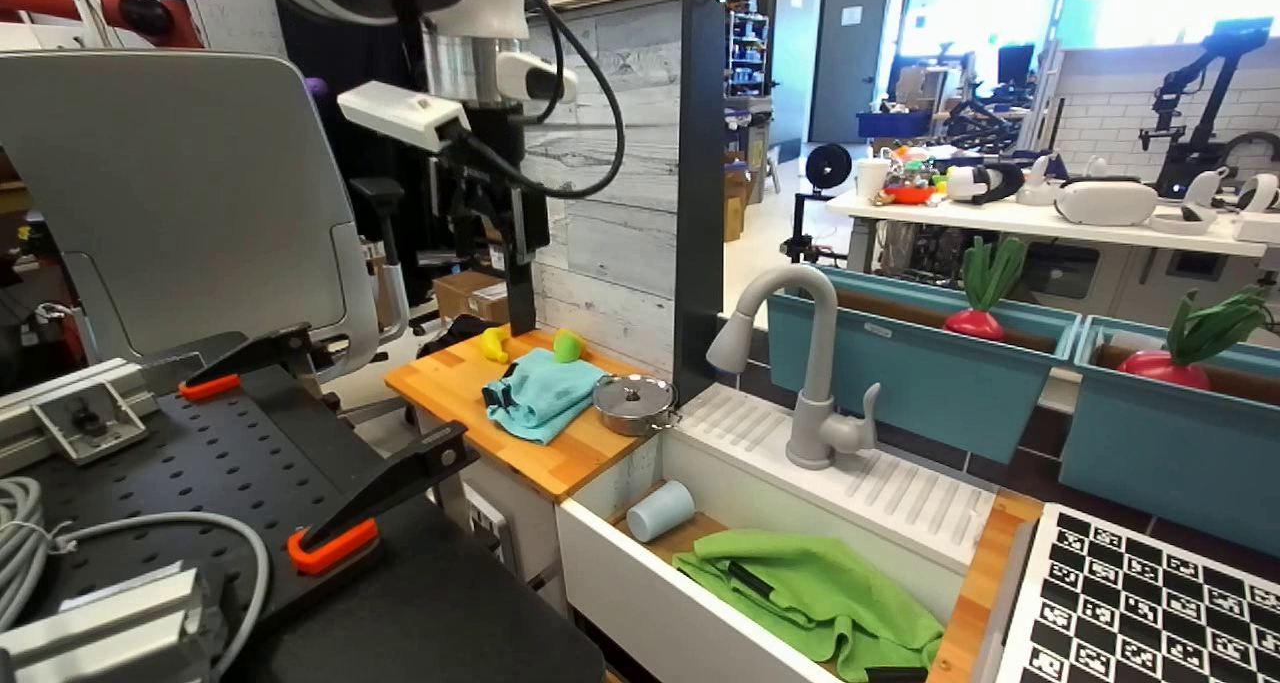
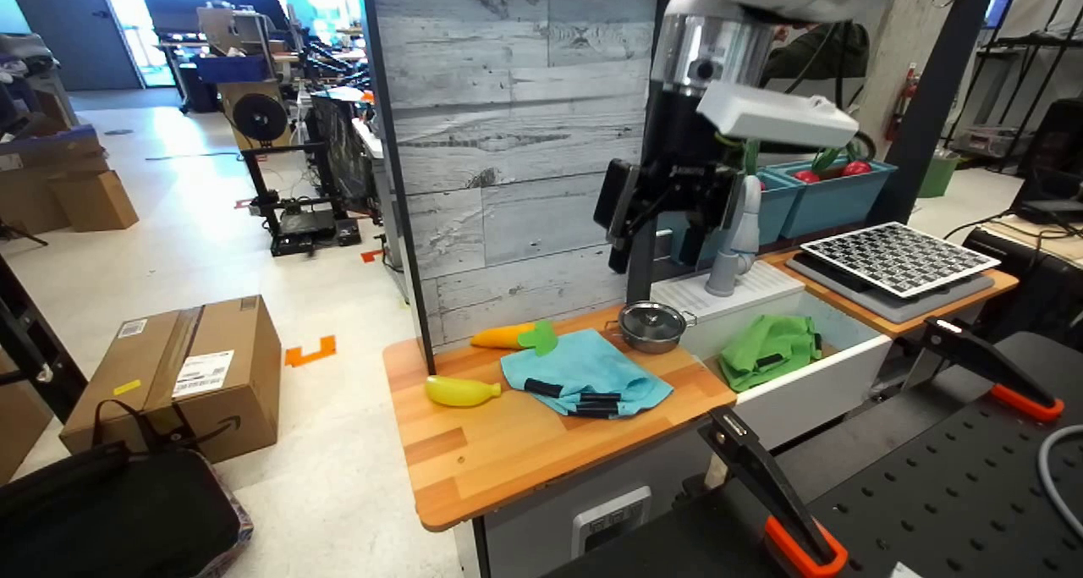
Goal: Move the carrot plush toy
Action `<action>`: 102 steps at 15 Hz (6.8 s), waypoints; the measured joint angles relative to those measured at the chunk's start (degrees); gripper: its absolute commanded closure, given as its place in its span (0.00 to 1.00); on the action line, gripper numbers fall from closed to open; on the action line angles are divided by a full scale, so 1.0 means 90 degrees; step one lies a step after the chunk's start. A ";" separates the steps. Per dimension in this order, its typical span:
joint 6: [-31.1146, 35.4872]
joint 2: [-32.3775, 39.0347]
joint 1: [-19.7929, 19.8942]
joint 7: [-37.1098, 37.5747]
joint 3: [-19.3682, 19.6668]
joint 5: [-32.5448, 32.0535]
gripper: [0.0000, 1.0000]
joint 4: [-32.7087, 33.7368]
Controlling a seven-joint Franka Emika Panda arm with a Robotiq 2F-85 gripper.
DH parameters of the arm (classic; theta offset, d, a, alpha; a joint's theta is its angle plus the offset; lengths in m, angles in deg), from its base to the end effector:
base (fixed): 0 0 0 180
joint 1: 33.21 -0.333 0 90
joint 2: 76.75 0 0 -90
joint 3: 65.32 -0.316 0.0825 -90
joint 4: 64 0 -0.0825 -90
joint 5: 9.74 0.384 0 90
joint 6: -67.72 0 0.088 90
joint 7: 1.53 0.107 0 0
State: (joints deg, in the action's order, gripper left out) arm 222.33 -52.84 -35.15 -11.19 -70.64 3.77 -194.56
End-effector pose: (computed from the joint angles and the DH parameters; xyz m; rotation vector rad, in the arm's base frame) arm 0.5276 0.0612 0.1710 -3.0009 -0.1112 -0.0052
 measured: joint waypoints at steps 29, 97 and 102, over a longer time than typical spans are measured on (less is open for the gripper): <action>0.1483 0.4093 -0.0935 0.1791 0.0293 -0.0120 0.81 0.4064; 0.1141 0.3080 -0.2433 0.1610 0.0925 -0.1599 0.40 0.2242; 0.0920 0.3052 -0.2423 0.1679 0.0925 -0.1599 0.04 0.2350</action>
State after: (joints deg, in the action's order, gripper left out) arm 230.62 -25.37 -56.95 3.92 -62.31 -10.61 -173.41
